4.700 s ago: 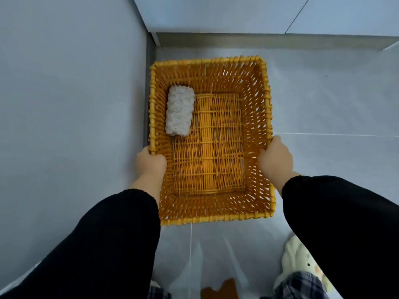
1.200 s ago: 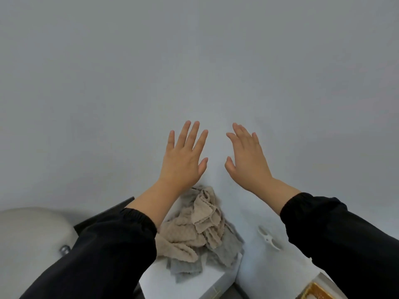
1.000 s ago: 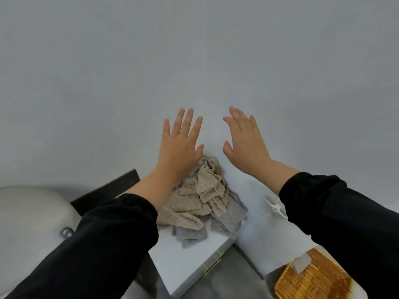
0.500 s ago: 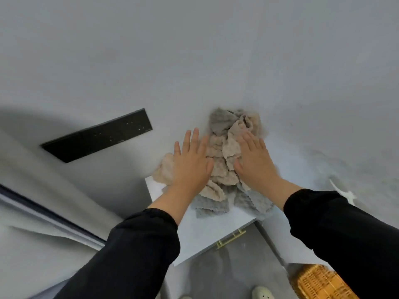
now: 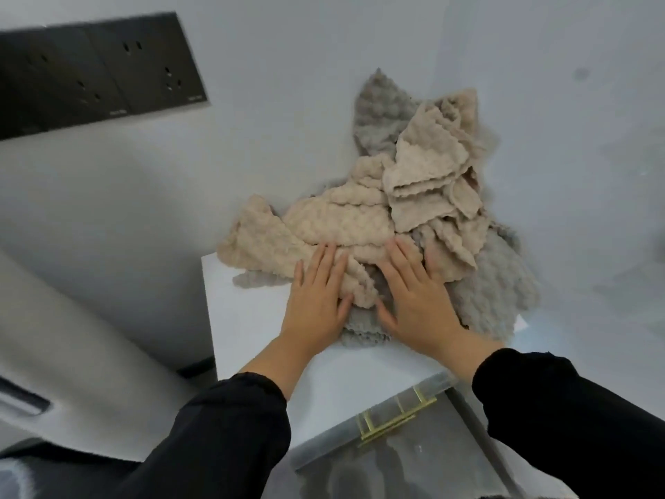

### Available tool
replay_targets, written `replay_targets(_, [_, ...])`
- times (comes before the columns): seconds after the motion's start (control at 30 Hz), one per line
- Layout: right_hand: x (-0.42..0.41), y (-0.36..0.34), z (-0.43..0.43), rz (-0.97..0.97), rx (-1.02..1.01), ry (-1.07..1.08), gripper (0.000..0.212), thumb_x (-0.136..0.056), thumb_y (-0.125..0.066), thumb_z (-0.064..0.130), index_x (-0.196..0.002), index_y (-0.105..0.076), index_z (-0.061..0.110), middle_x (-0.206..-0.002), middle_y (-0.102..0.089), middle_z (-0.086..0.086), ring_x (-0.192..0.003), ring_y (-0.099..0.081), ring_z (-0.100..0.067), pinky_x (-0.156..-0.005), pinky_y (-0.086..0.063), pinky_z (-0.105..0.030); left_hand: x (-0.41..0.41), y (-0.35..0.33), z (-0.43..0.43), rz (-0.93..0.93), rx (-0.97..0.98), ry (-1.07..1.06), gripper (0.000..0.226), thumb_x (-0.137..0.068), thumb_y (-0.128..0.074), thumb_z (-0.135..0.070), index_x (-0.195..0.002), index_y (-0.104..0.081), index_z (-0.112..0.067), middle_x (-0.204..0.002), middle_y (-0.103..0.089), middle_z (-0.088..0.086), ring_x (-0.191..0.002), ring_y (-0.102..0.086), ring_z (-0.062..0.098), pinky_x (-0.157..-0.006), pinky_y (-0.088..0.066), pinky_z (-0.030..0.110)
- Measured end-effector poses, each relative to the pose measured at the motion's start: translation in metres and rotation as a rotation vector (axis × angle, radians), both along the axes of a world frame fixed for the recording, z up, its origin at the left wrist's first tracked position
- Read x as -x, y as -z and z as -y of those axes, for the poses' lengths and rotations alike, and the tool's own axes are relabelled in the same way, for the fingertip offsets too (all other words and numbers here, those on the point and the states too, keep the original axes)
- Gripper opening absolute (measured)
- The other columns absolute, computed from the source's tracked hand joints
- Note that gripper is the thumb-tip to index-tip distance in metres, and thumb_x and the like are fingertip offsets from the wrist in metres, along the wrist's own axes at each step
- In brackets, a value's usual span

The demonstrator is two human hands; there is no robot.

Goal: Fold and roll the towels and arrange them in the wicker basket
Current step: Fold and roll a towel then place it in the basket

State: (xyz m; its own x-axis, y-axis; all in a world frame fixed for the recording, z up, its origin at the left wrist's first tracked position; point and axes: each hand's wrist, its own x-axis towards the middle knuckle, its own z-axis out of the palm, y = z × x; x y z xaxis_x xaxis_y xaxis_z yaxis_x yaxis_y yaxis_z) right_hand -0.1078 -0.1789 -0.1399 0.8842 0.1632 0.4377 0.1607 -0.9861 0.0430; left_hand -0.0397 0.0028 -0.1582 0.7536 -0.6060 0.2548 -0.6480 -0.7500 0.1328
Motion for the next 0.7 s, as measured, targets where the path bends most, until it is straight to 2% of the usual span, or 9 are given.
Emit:
replay_targets(0.2, [-0.006, 0.028, -0.001, 0.076, 0.001, 0.048, 0.063, -0.083, -0.046, 0.04, -0.134, -0.046, 0.003, -0.15, -0.035, -0.017, -0.142, -0.025, -0.029, -0.115, -0.012, -0.053, -0.003, 0.011, 0.008, 0.086, 0.174, -0.019, 0.062, -0.094, -0.027, -0.04, -0.151, -0.022, -0.015, -0.159, -0.015, 0.006, -0.147, -0.007, 0.02, -0.118, -0.005, 0.045])
replay_targets(0.3, [0.004, 0.027, -0.007, 0.084, -0.062, 0.094, 0.063, -0.086, -0.043, 0.04, -0.137, -0.043, 0.003, -0.152, -0.031, -0.017, -0.143, -0.022, -0.028, -0.116, -0.011, -0.053, 0.01, 0.01, 0.0, 0.078, 0.268, -0.047, 0.061, -0.096, -0.037, -0.036, -0.151, -0.019, -0.016, -0.159, -0.013, 0.005, -0.147, -0.005, 0.019, -0.119, -0.005, 0.043])
replay_targets(0.4, [0.018, 0.024, -0.011, 0.08, -0.112, 0.092, 0.063, -0.09, -0.039, 0.041, -0.142, -0.035, 0.006, -0.156, -0.023, -0.015, -0.146, -0.015, -0.026, -0.116, -0.01, -0.054, 0.031, 0.009, -0.014, 0.073, 0.384, -0.104, 0.058, -0.091, -0.053, -0.028, -0.143, -0.035, -0.012, -0.152, -0.029, 0.009, -0.142, -0.024, 0.025, -0.116, -0.021, 0.043])
replay_targets(0.47, [0.022, 0.016, -0.011, 0.082, -0.115, 0.054, 0.064, -0.09, -0.038, 0.04, -0.145, -0.029, 0.01, -0.158, -0.018, -0.013, -0.147, -0.01, -0.025, -0.116, -0.009, -0.054, 0.042, 0.011, -0.024, 0.078, 0.424, -0.126, 0.052, -0.084, -0.059, -0.029, -0.131, -0.048, -0.01, -0.138, -0.044, 0.007, -0.128, -0.041, 0.024, -0.106, -0.036, 0.044])
replay_targets(0.53, [0.02, 0.007, -0.01, 0.071, -0.07, 0.028, 0.063, -0.09, -0.037, 0.041, -0.147, -0.025, 0.016, -0.159, -0.014, -0.012, -0.147, -0.006, -0.025, -0.116, -0.009, -0.057, 0.05, 0.013, -0.03, 0.025, 0.432, -0.161, 0.052, -0.082, -0.06, -0.034, -0.128, -0.051, -0.012, -0.131, -0.049, 0.003, -0.121, -0.044, 0.02, -0.102, -0.04, 0.043])
replay_targets(0.63, [0.007, -0.008, -0.012, 0.057, 0.027, 0.009, 0.061, -0.093, -0.034, 0.045, -0.149, -0.024, 0.023, -0.16, -0.01, -0.01, -0.147, 0.0, -0.027, -0.115, -0.002, -0.059, 0.057, 0.016, -0.025, -0.114, 0.483, -0.201, 0.062, -0.084, -0.065, -0.037, -0.138, -0.044, -0.013, -0.14, -0.046, 0.001, -0.128, -0.039, 0.017, -0.111, -0.031, 0.032])
replay_targets(0.7, [-0.005, -0.017, -0.015, 0.031, 0.092, -0.013, 0.061, -0.095, -0.029, 0.049, -0.151, -0.019, 0.028, -0.16, -0.007, -0.008, -0.147, 0.003, -0.027, -0.113, 0.001, -0.058, 0.056, 0.017, -0.019, -0.153, 0.51, -0.243, 0.06, -0.084, -0.068, -0.036, -0.135, -0.048, -0.011, -0.135, -0.051, 0.001, -0.125, -0.042, 0.019, -0.107, -0.032, 0.028])
